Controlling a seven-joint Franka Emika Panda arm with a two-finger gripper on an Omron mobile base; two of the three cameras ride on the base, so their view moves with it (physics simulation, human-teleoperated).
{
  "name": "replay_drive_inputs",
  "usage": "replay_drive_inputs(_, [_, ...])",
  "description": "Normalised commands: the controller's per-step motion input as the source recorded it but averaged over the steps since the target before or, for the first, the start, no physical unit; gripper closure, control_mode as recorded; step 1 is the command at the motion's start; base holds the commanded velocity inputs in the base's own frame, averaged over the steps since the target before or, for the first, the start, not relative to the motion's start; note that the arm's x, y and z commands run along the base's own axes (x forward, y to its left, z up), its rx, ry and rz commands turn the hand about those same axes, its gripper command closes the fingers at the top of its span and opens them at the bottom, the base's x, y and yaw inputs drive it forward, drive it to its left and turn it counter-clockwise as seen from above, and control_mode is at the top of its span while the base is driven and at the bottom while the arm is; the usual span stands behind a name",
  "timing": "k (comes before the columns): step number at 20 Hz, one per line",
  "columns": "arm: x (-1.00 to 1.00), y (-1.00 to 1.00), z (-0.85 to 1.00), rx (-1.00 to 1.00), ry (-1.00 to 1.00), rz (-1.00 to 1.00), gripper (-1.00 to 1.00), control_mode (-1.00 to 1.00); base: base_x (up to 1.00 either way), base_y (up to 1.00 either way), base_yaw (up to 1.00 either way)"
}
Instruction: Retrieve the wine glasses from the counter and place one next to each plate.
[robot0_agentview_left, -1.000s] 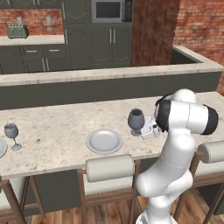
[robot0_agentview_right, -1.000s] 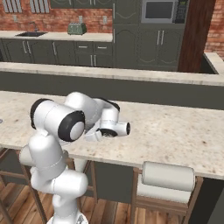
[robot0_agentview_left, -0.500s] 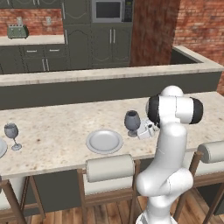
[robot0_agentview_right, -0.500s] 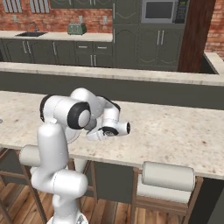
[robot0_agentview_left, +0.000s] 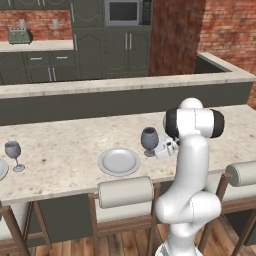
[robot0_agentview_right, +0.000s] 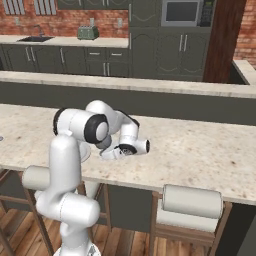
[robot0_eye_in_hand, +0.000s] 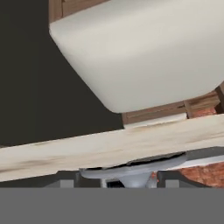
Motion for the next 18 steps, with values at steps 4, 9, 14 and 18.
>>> replay_drive_inputs(4, [0.27,0.01,-0.41,0.00,0.01,0.00,1.00,-1.00,0.00,0.00,0.00])
replay_drive_inputs(9, [0.07,0.04,-0.48,0.00,0.03,0.00,-1.00,-1.00,0.00,0.00,0.00])
replay_drive_inputs(14, [-0.10,-0.22,-0.36,0.00,0.04,0.00,-1.00,-1.00,0.00,0.00,0.00])
replay_drive_inputs(18, [-0.07,-0.31,-0.38,0.00,0.11,0.09,-1.00,-1.00,0.00,0.00,0.00])
